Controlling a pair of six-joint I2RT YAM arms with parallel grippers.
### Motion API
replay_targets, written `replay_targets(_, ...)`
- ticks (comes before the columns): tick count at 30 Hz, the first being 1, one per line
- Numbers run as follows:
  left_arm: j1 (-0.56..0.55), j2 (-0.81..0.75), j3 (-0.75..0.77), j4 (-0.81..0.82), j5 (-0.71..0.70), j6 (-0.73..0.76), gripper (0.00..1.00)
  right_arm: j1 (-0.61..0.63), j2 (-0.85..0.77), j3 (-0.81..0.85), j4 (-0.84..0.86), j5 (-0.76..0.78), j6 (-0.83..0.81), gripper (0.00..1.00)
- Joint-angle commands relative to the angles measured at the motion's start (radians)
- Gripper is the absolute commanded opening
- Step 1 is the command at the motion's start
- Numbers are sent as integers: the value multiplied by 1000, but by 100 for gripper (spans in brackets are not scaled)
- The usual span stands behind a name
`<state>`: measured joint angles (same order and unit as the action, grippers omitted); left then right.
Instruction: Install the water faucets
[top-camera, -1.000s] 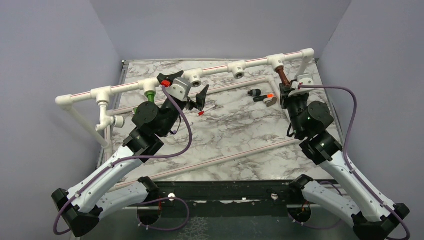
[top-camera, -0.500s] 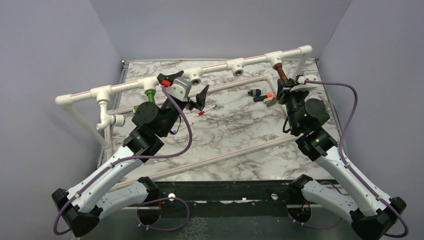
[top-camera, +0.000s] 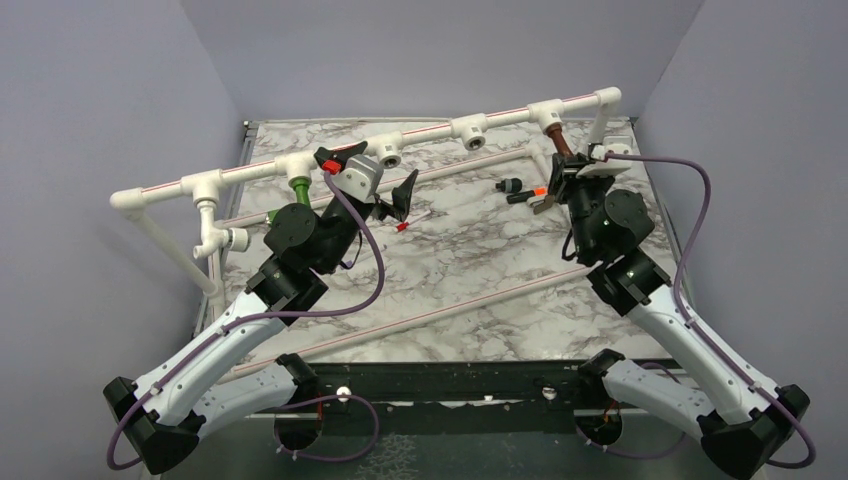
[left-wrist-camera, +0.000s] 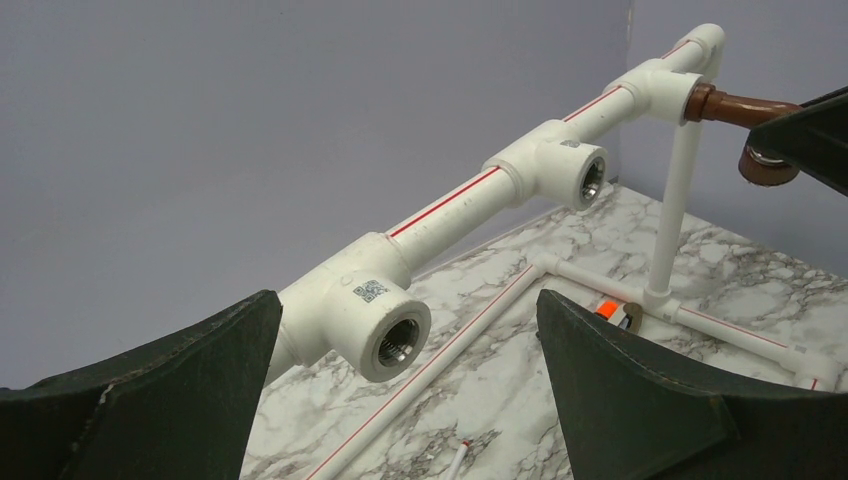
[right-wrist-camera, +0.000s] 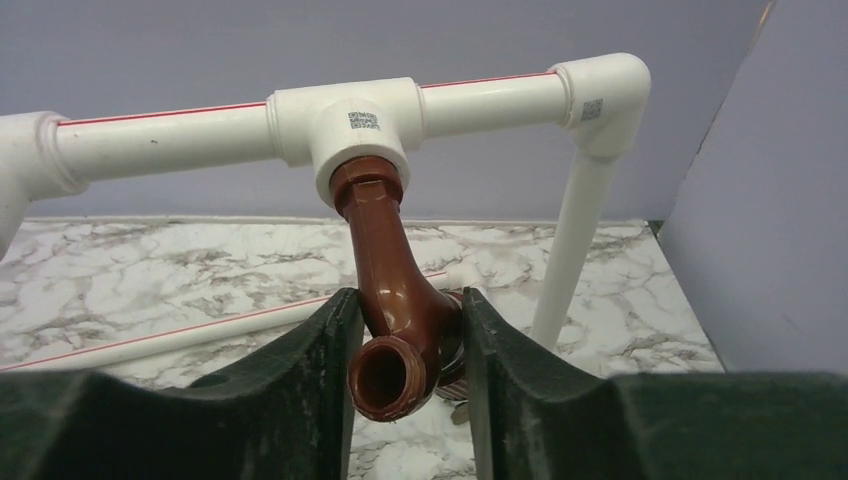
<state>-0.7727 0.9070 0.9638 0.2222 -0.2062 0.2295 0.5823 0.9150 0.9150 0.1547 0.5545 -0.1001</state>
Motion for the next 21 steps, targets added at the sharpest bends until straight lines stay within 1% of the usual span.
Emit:
replay_targets(1,-4,-10,-10,17,9,6,99,11,-14,39,-108,-88,109,49)
replay_targets(5,-4,-14,-8,17,7,4,99,11,-45,81,-225,-116,109,66)
replay_targets(12,-4,-22,12,-7,23,-11,99,11,-124,137,-399,-141,123,86)
replay_targets(13,-4,-23,27,-23,33,-17,99,12,-138,141,-424,-143,131,90)
replay_targets(14,-4,-23,42,-39,46,-27,99,12,-153,143,-448,-142,142,98)
replay_targets(15,-4,-25,56,-52,62,-34,99,11,-171,142,-471,-140,155,100)
replay_targets(18,-5,-23,104,-99,101,-61,99,12,-232,116,-531,-122,183,100)
replay_targets(21,-5,-1,186,-173,125,-96,99,11,-286,75,-567,-77,208,100)
